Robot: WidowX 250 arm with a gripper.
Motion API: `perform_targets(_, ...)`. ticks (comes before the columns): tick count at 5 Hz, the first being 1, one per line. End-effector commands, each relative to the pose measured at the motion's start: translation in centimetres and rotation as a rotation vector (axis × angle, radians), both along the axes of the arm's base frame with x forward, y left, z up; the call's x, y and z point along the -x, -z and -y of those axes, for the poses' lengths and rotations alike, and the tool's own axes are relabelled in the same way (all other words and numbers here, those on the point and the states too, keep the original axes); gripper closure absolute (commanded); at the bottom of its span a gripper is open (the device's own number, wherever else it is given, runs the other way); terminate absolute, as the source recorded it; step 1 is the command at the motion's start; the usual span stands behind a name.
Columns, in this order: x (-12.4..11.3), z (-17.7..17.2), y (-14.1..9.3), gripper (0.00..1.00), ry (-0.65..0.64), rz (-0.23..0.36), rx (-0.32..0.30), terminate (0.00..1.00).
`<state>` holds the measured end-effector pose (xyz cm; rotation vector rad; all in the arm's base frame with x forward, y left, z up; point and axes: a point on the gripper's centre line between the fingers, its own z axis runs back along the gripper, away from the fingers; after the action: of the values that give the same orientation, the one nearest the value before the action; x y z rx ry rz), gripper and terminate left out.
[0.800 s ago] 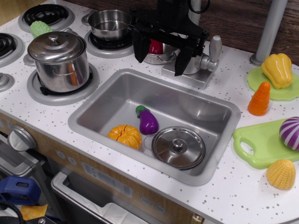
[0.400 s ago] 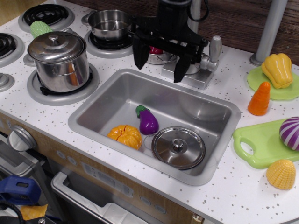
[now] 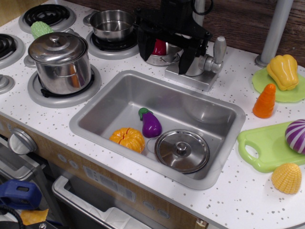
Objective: Turn faucet front to left
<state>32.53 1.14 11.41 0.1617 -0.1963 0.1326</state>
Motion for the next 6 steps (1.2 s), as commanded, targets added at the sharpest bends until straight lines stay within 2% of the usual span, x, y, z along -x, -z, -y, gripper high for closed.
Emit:
perform_targets(1,-2.2,-2.0,-2.3,0.00,-0.025,0.139,-0.042,0.00)
perform_targets(2,-3.6,-3.0,-3.0,0.00,-0.030,0.189,-0.043,0.00)
perform_targets(4,-5.8,-4.3,-3.2,0.00,-0.031,0.237,-0.075,0.00)
perform_targets(5,-6.4,-5.3,-2.8,1.00,-0.002,0.260,-0.099,0.00)
perform_targets(6,-7.2,-6.3,-2.7,1.00,0.019,0.281,-0.114,0.00)
